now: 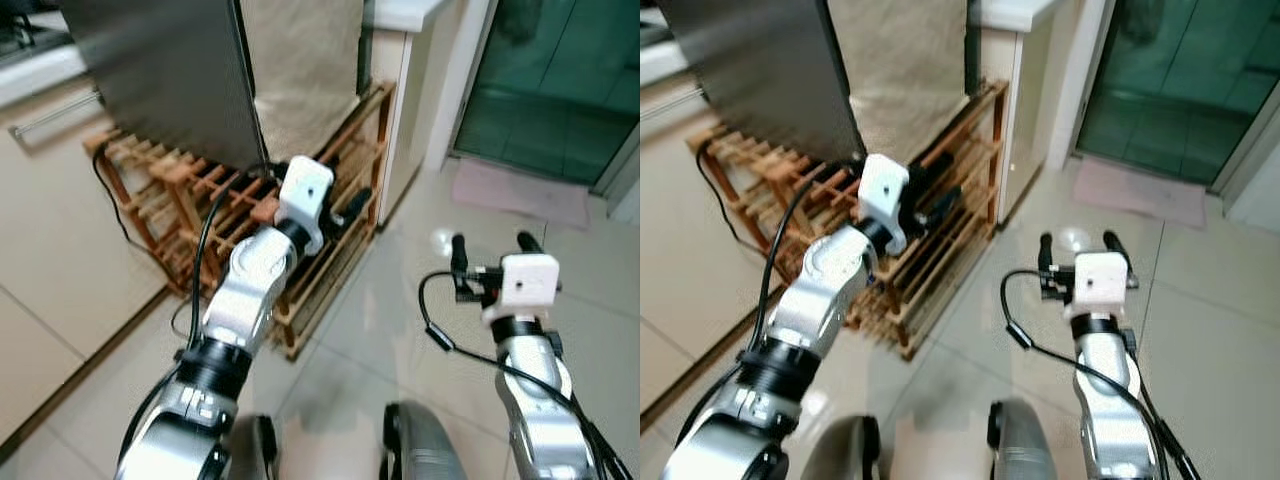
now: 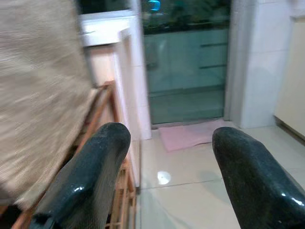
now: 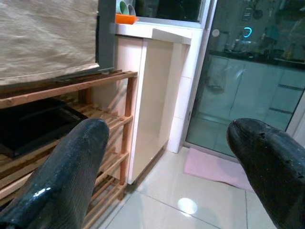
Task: Restocking fridge
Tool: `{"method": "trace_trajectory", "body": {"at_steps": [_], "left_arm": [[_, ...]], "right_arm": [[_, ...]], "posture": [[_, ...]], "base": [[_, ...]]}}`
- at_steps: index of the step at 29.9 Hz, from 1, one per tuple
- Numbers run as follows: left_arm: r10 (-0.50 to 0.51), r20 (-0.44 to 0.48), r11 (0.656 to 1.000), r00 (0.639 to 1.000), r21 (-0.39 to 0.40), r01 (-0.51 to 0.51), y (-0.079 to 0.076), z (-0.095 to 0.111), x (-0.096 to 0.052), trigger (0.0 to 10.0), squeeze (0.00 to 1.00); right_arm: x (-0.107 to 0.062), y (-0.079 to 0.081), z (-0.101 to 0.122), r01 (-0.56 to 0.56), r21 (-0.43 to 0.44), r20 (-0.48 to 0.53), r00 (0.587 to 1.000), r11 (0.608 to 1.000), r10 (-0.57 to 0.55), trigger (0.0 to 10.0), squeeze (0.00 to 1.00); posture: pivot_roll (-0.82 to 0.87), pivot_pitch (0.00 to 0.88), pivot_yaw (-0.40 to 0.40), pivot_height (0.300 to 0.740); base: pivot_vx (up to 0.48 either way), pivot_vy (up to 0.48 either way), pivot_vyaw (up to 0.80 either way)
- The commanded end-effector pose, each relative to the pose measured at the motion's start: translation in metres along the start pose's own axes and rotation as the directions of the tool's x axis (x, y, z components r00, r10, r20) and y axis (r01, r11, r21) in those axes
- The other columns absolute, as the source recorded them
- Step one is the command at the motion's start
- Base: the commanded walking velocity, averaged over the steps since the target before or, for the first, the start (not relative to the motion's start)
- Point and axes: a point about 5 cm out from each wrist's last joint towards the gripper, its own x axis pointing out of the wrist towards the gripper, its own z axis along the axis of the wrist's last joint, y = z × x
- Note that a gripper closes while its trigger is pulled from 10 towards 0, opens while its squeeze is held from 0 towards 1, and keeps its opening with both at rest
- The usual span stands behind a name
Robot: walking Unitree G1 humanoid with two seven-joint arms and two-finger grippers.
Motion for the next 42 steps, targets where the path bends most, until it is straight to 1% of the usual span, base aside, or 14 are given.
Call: {"method": "trace_trajectory", "body": {"at_steps": [1,2,8,9,11,15,21,22,24,27,30,31,33,42], "left_arm": [[0.109,0.047,0.992,0.993,-0.063,-0.106,0.011,0.008,-0.004,10.0,0.00],[0.154,0.031,0.981,0.988,-0.120,-0.150,0.012,0.007,-0.007,10.0,0.00],[0.165,0.019,0.981,0.986,-0.110,-0.162,0.008,0.006,-0.010,10.0,0.00],[0.151,0.001,0.986,0.989,-0.066,-0.150,0.008,0.001,-0.010,10.0,0.00],[0.145,-0.017,0.989,0.989,-0.024,-0.146,0.008,-0.003,-0.011,10.0,0.00],[0.147,-0.016,0.989,0.989,-0.009,-0.147,0.008,-0.003,-0.011,10.0,0.00],[0.126,0.036,0.991,0.991,0.034,-0.127,0.002,0.007,-0.012,10.0,0.00],[0.140,0.049,0.990,0.989,-0.003,-0.140,0.002,0.009,-0.012,10.0,0.00],[0.154,0.047,0.988,0.987,-0.017,-0.154,0.003,0.010,-0.012,10.0,0.00],[0.161,0.050,0.987,0.986,-0.011,-0.161,0.003,0.011,-0.012,10.0,0.00],[0.195,0.021,0.980,0.981,-0.042,-0.194,0.008,0.006,-0.013,10.0,0.00],[0.228,-0.030,0.972,0.973,-0.048,-0.229,0.014,-0.001,-0.013,10.0,0.00],[0.246,-0.061,0.967,0.967,-0.053,-0.249,0.018,-0.006,-0.014,10.0,0.00],[0.255,-0.039,0.966,0.966,-0.038,-0.256,0.017,0.001,-0.013,10.0,0.00]], "right_arm": [[0.004,0.001,0.009,-0.007,0.010,0.042,0.999,1.000,0.007,10.0,0.00],[0.004,0.001,0.009,-0.009,0.009,0.044,0.999,1.000,0.009,10.0,0.00],[0.005,0.001,0.010,-0.012,0.014,0.046,0.999,1.000,0.011,10.0,0.00],[0.004,0.001,0.009,-0.013,0.019,0.041,0.999,1.000,0.012,10.0,0.00],[0.004,0.002,0.008,-0.015,0.022,0.037,0.999,1.000,0.014,10.0,0.00],[0.005,0.002,0.008,-0.017,0.022,0.039,0.999,1.000,0.016,10.0,0.00],[0.003,0.000,0.005,-0.015,0.011,0.037,0.999,1.000,0.015,10.0,0.00],[0.003,-0.001,0.005,-0.012,0.010,0.034,0.999,1.000,0.012,10.0,0.00],[0.003,-0.002,0.005,-0.012,0.008,0.032,0.999,1.000,0.012,10.0,0.00],[0.003,-0.002,0.005,-0.013,0.007,0.032,0.999,1.000,0.013,10.0,0.00],[0.001,-0.002,0.001,0.002,0.019,0.018,1.000,1.000,-0.003,10.0,0.00],[0.001,-0.003,0.000,0.013,0.028,0.007,1.000,1.000,-0.013,10.0,0.00],[0.002,-0.003,0.000,0.013,0.029,0.007,1.000,1.000,-0.013,10.0,0.00],[0.002,-0.002,-0.003,0.002,0.018,0.004,1.000,1.000,-0.002,10.0,0.00]], "posture": [[-0.10,0.000,0.041,0.668],[-0.10,0.000,0.042,0.678],[-0.09,0.000,0.039,0.702],[-0.09,0.000,0.038,0.711],[-0.09,0.000,0.039,0.721],[-0.09,0.000,0.040,0.740],[-0.09,0.000,0.042,0.740],[-0.10,0.000,0.045,0.740],[-0.09,0.000,0.045,0.740],[-0.09,0.000,0.044,0.740],[-0.09,0.000,0.044,0.740],[-0.09,0.000,0.045,0.740],[-0.09,0.000,0.045,0.740],[-0.09,0.000,0.046,0.740]], "base": [[0.000,0.000,0.00],[0.000,0.000,0.00],[0.000,0.000,0.00],[0.000,0.000,0.00],[0.000,0.000,0.00],[0.000,0.000,0.00],[0.000,0.000,0.00],[0.000,0.000,0.00],[0.000,0.000,0.00],[0.000,0.000,0.00],[0.000,0.000,0.00],[0.274,0.000,0.00],[0.396,0.270,0.00],[0.399,0.265,0.00]]}}
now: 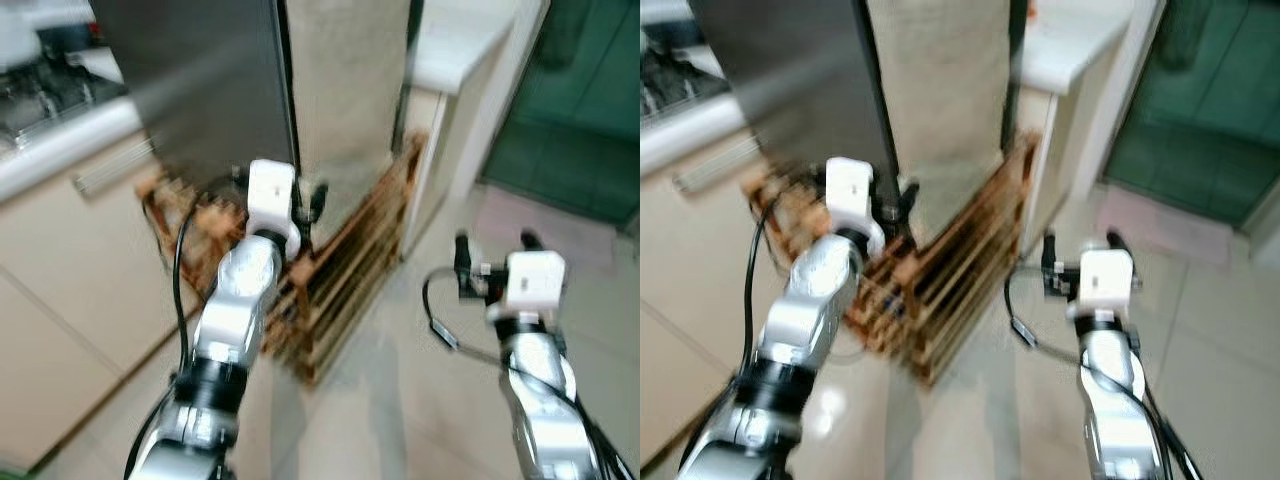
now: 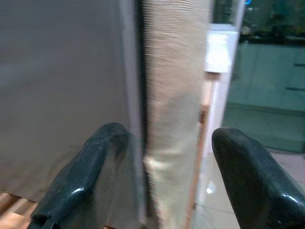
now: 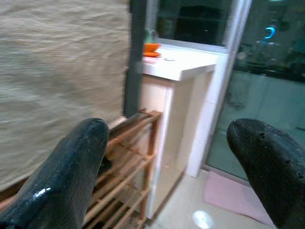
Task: Restocking fridge
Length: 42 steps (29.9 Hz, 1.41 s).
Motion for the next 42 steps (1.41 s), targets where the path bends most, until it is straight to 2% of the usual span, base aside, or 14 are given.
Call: {"method": "trace_trajectory", "body": {"at_steps": [1,5,10,17,22,26,28,29,37,41,42], "left_arm": [[0.012,0.003,1.000,1.000,0.005,-0.012,0.002,0.003,0.001,10.0,0.00],[-0.003,0.024,1.000,1.000,0.016,0.003,0.000,0.006,0.001,10.0,0.00],[-0.039,0.051,0.998,0.998,0.060,0.036,-0.005,0.014,0.003,10.0,0.00],[-0.067,0.040,0.997,0.997,0.038,0.066,-0.008,0.023,0.010,10.0,0.00],[-0.132,0.007,0.991,0.991,0.010,0.132,-0.021,0.026,0.017,10.0,0.00],[-0.223,-0.105,0.974,0.969,0.001,0.225,-0.038,0.018,0.026,10.0,0.00],[-0.238,-0.116,0.971,0.964,-0.007,0.239,-0.041,0.018,0.027,10.0,0.00],[-0.258,-0.121,0.966,0.959,-0.005,0.260,-0.045,0.022,0.033,10.0,0.00],[-0.227,-0.107,0.973,0.968,0.023,0.231,-0.047,0.033,0.044,10.0,0.00],[-0.198,-0.071,0.980,0.978,0.007,0.199,-0.042,0.041,0.045,10.0,0.00],[-0.182,-0.065,0.983,0.981,0.004,0.183,-0.035,0.042,0.042,10.0,0.00]], "right_arm": [[0.001,0.003,-0.002,-0.006,0.008,-0.005,1.000,1.000,0.006,10.0,0.00],[0.001,0.004,-0.003,-0.013,0.006,-0.008,1.000,1.000,0.013,10.0,0.00],[0.000,0.004,-0.004,-0.018,0.003,-0.012,1.000,1.000,0.018,10.0,0.00],[-0.002,0.003,-0.004,-0.021,0.000,-0.015,1.000,1.000,0.021,10.0,0.00],[-0.002,0.003,-0.004,-0.025,0.001,-0.015,1.000,1.000,0.025,10.0,0.00],[-0.002,0.003,-0.004,-0.028,-0.002,-0.016,0.999,1.000,0.028,10.0,0.00],[-0.002,0.002,-0.005,-0.029,-0.004,-0.017,0.999,1.000,0.029,10.0,0.00],[-0.004,0.000,-0.006,-0.024,-0.007,-0.023,0.999,1.000,0.024,10.0,0.00],[-0.005,0.000,-0.007,-0.015,-0.008,-0.025,1.000,1.000,0.015,10.0,0.00],[-0.006,0.000,-0.007,-0.012,-0.008,-0.027,1.000,1.000,0.012,10.0,0.00],[-0.008,0.000,-0.008,-0.009,-0.008,-0.031,0.999,1.000,0.009,10.0,0.00]], "posture": [[-0.09,0.000,0.046,0.740],[-0.09,0.000,0.048,0.740],[-0.09,0.000,0.050,0.740],[-0.09,0.000,0.049,0.740],[-0.10,0.000,0.046,0.740],[-0.10,0.000,0.045,0.740],[-0.10,0.000,0.045,0.740],[-0.11,0.000,0.047,0.740],[-0.12,0.000,0.057,0.740],[-0.12,0.001,0.061,0.740],[-0.12,0.003,0.062,0.740]], "base": [[0.401,0.259,0.00],[0.478,0.000,0.00],[0.000,0.000,0.00],[0.000,0.000,0.00],[0.000,0.000,0.00],[0.000,0.000,0.00],[0.000,0.000,0.00],[0.000,0.000,0.00],[0.000,0.000,0.00],[0.000,0.000,0.00],[0.000,0.000,0.00]]}}
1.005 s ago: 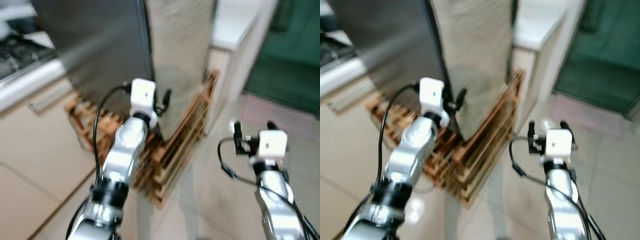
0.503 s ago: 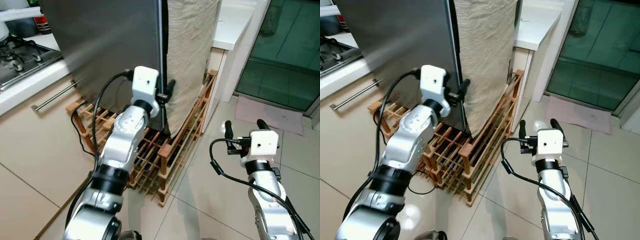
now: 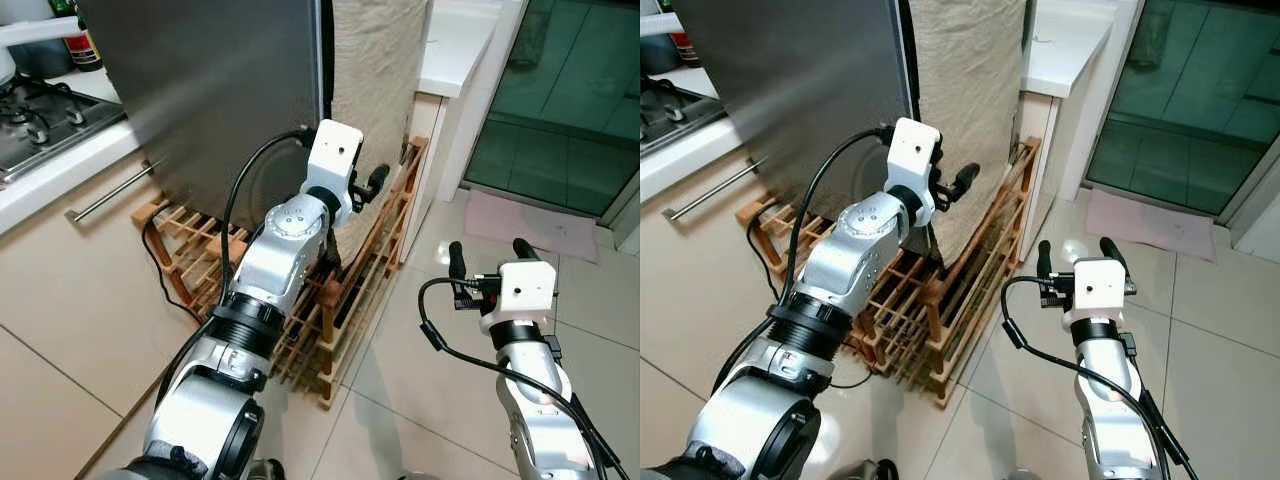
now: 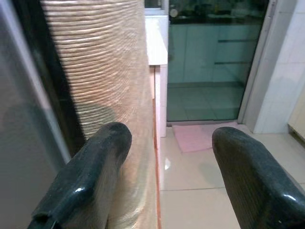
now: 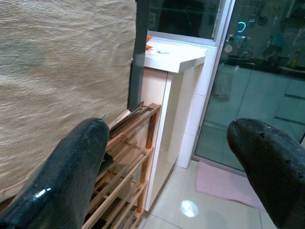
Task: Restocking fridge
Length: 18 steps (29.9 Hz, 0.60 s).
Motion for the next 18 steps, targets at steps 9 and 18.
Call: {"method": "trace_trajectory", "body": {"at_steps": [9,18], "left_arm": [[0.137,0.008,0.990,0.991,-0.031,-0.136,0.036,-0.006,-0.023,10.0,0.00],[0.161,0.111,0.987,0.981,0.005,-0.162,0.045,-0.017,-0.054,10.0,0.00]], "right_arm": [[-0.004,-0.001,-0.004,0.004,-0.005,-0.013,1.000,1.000,-0.004,10.0,0.00],[0.000,-0.001,0.000,0.002,0.003,0.000,1.000,1.000,-0.002,10.0,0.00]], "posture": [[-0.10,0.000,0.056,0.740],[-0.09,0.000,0.053,0.740]], "base": [[0.000,0.000,0.00],[0.000,0.000,0.00]]}}
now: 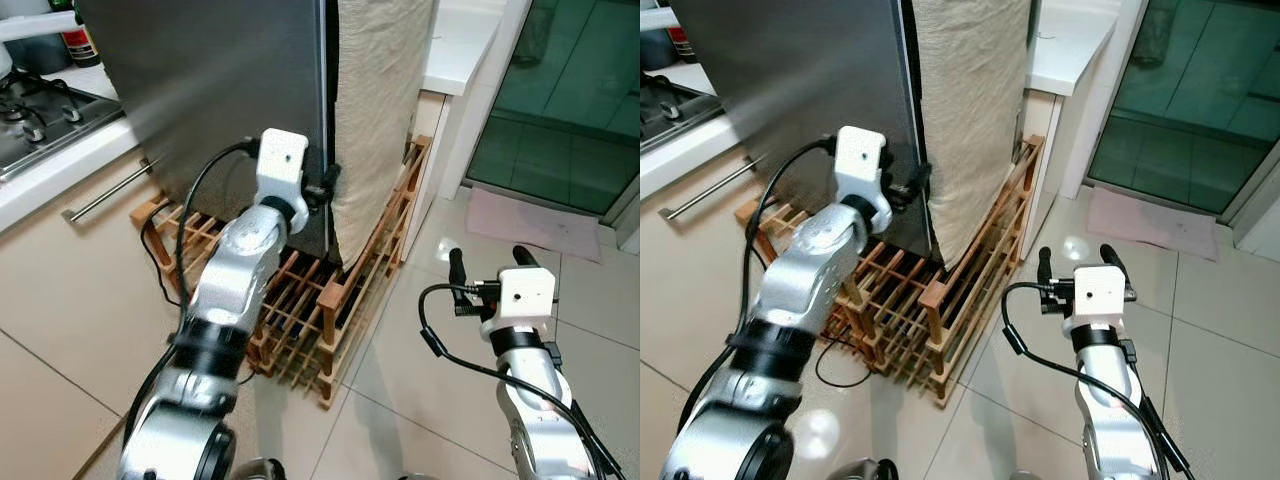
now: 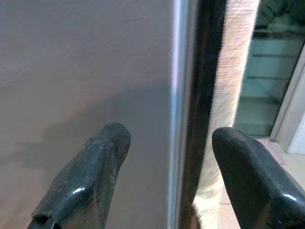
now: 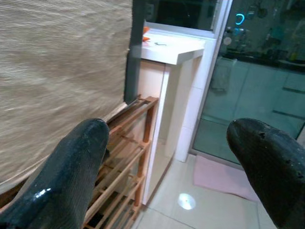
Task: Restocking fridge
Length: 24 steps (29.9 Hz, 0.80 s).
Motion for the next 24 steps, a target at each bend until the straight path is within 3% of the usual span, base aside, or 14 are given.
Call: {"method": "trace_trajectory", "body": {"at_steps": [1,4,8,20,24], "left_arm": [[0.004,0.053,1.000,0.999,0.007,-0.004,0.004,0.008,-0.004,10.0,0.00],[0.024,0.056,0.999,0.998,-0.024,-0.023,0.005,-0.001,-0.018,10.0,0.00],[0.022,0.087,1.000,0.996,-0.011,-0.022,-0.002,0.001,-0.022,10.0,0.00],[0.048,0.095,0.998,0.994,-0.036,-0.044,-0.005,0.003,-0.017,10.0,0.00],[0.122,0.057,0.993,0.991,-0.006,-0.122,0.002,0.000,-0.009,10.0,0.00]], "right_arm": [[0.003,0.000,0.003,-0.001,-0.001,0.011,1.000,1.000,0.001,10.0,0.00],[0.004,0.000,0.006,-0.006,-0.004,0.024,1.000,1.000,0.006,10.0,0.00],[0.006,0.002,0.006,-0.023,-0.010,0.024,0.999,1.000,0.024,10.0,0.00],[0.010,0.003,0.005,-0.028,-0.007,0.014,1.000,1.000,0.028,10.0,0.00],[0.009,0.001,0.004,-0.014,-0.010,0.008,1.000,1.000,0.014,10.0,0.00]], "posture": [[-0.09,0.000,0.054,0.740],[-0.09,0.000,0.049,0.740],[-0.07,0.000,0.040,0.740],[-0.08,0.000,0.036,0.740],[-0.09,0.000,0.038,0.740]], "base": [[0.000,0.000,0.00],[0.000,-0.480,0.58],[0.000,-0.480,0.61],[0.000,-0.480,0.60],[0.000,-0.221,0.00]]}}
